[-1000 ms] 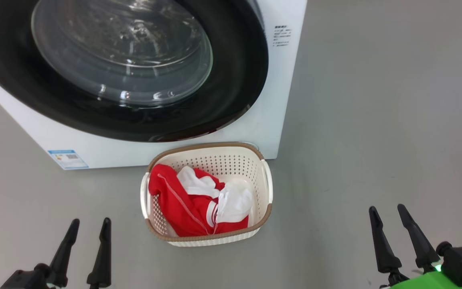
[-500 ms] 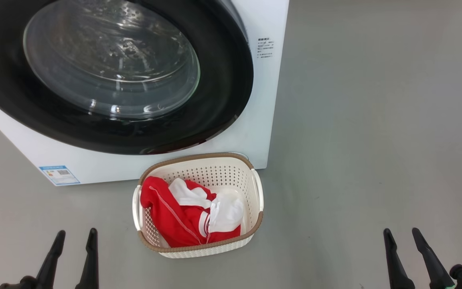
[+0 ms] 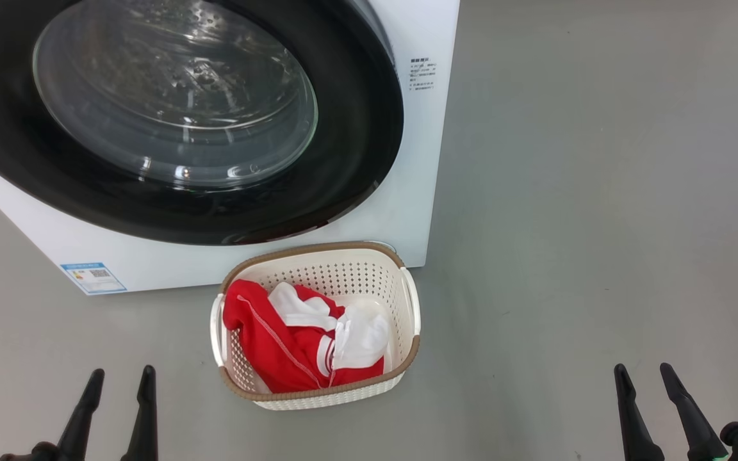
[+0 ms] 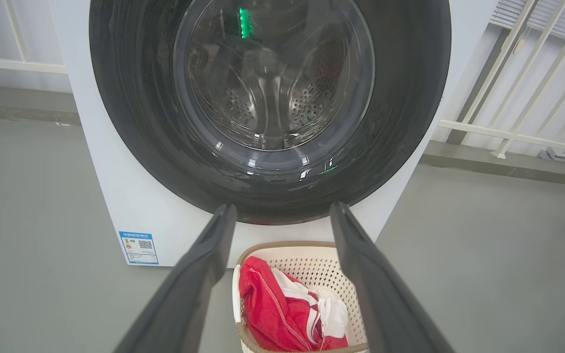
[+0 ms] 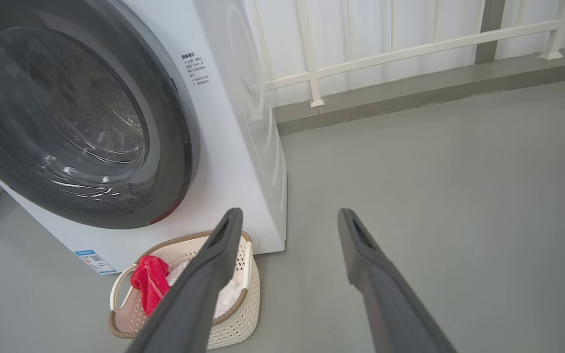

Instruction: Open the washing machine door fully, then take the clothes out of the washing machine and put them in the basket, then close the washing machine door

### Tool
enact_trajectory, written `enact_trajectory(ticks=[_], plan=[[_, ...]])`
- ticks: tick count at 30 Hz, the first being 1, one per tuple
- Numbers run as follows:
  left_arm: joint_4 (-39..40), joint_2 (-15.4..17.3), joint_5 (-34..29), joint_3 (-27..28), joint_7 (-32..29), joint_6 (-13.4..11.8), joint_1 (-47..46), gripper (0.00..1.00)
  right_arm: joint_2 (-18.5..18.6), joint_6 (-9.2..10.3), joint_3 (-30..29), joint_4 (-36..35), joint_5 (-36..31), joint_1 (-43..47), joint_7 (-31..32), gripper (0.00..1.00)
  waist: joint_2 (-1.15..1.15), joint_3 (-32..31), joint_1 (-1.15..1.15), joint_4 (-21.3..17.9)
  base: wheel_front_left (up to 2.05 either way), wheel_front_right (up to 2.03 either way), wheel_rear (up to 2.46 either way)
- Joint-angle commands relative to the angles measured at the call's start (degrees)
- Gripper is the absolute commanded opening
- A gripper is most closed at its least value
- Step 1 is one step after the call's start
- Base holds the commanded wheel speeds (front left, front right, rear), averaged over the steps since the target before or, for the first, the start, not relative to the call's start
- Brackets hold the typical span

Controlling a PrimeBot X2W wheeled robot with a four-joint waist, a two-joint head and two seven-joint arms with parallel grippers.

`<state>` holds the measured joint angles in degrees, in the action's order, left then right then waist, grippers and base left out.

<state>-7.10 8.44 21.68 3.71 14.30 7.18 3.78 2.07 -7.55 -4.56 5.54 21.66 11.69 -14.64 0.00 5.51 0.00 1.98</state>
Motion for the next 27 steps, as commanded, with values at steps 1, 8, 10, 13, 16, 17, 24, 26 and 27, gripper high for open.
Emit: enact_trajectory(ticks=[1,8,10,13,16,17,24,26,27], plan=[[1.25,0.98,0.07,1.88,0.7,0.31,-0.79,1.0,0.82,0.06,1.3,-1.5,0.3,-0.81,-0.36,1.0,0.0,0.01,0.0,0.06,0.0,0.0,0.0],[-3.51,-2.14,0.68,-0.8,-0.33,-0.08,-0.02,0.0,-0.85,0.0,0.24,3.55,0.65,-0.06,0.14,0.0,0.0,0.02,0.0,0.06,0.0,0.0,0.0],[-3.46,-2.18,1.82,-0.78,-0.63,-0.08,-0.12,0.0,-0.74,0.0,0.31,3.46,1.86,-0.24,0.36,0.0,0.0,-0.04,0.02,0.03,0.0,0.0,0.0],[-3.5,-2.22,3.55,-0.73,-1.09,-0.07,-0.28,0.0,-0.56,0.0,0.44,3.55,3.72,-0.6,0.74,0.0,0.0,-0.34,0.12,-0.03,0.0,0.0,0.0],[-3.63,-2.27,5.28,-0.69,-1.55,-0.06,-0.5,0.0,-0.38,0.0,0.57,3.73,5.56,-1.03,1.11,0.0,0.0,-0.47,0.07,-0.08,0.0,0.0,0.0],[-3.69,-2.28,5.86,-0.68,-1.7,-0.06,-0.6,0.0,-0.33,0.01,0.61,3.8,6.18,-1.2,1.24,0.0,0.0,-0.48,0.03,-0.1,0.0,0.0,0.0],[-4.06,-2.4,9.88,-0.57,-2.78,-0.04,-1.28,0.0,0.03,0.01,0.86,4.18,10.43,-2.33,2.13,0.0,0.0,-0.71,0.0,-0.21,0.0,0.0,0.0],[-4.15,-2.44,11.03,-0.53,-3.1,-0.03,-1.46,0.0,0.12,0.01,0.91,4.26,11.64,-2.62,2.4,0.0,0.0,-0.8,0.0,-0.25,0.0,0.0,0.0],[-4.18,-2.46,11.6,-0.52,-3.25,-0.03,-1.55,0.0,0.17,0.01,0.94,4.3,12.24,-2.76,2.53,0.0,0.0,-0.84,0.0,-0.26,0.0,0.0,0.0]])
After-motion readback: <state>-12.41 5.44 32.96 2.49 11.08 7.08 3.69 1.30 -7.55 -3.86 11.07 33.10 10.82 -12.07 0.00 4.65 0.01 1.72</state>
